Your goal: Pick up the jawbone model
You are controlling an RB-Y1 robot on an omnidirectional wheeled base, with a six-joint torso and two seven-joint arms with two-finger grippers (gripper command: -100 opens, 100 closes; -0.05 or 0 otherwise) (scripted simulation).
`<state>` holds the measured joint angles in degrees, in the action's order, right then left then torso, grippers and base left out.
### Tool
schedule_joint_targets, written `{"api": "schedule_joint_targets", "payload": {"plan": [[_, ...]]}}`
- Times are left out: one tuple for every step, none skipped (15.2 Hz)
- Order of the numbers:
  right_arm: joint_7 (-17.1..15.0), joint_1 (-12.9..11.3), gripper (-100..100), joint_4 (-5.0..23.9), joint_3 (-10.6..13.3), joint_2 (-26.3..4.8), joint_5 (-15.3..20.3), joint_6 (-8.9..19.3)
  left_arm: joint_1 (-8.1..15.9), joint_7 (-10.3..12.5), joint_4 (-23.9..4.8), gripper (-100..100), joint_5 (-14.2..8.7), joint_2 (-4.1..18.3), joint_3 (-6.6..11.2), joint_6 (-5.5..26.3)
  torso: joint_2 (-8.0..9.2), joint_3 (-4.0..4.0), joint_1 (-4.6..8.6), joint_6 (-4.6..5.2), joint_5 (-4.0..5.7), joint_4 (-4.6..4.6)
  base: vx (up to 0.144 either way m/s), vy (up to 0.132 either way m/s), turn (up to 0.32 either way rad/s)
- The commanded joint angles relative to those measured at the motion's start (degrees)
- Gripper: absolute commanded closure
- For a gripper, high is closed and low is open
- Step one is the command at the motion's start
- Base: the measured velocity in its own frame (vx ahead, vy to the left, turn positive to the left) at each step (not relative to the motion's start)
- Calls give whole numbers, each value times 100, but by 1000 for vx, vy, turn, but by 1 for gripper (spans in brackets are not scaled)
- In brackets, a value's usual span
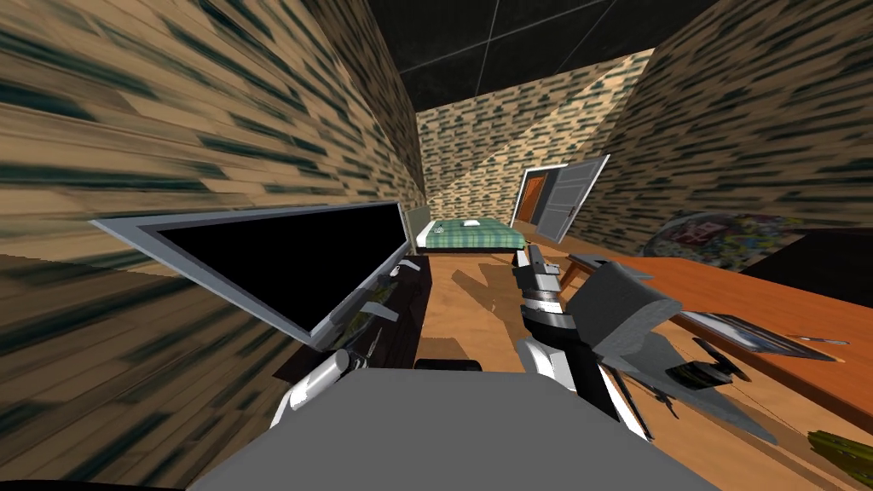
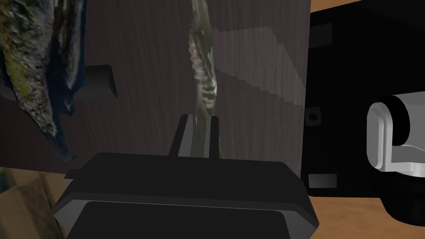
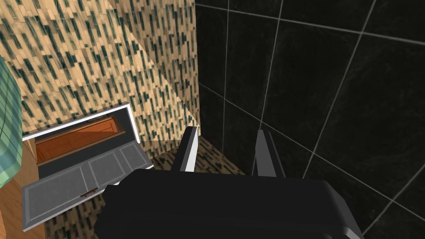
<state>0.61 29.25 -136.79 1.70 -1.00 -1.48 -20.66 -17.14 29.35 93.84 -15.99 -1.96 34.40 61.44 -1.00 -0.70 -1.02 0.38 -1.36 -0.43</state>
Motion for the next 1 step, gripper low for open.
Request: {"api": "schedule_joint_targets", "payload": {"plan": [[0, 0, 0, 0, 0, 0, 0, 0, 0, 0, 0, 100, 0, 0, 0, 0, 0, 0, 0, 0, 0, 0, 9, 5, -17]]}}
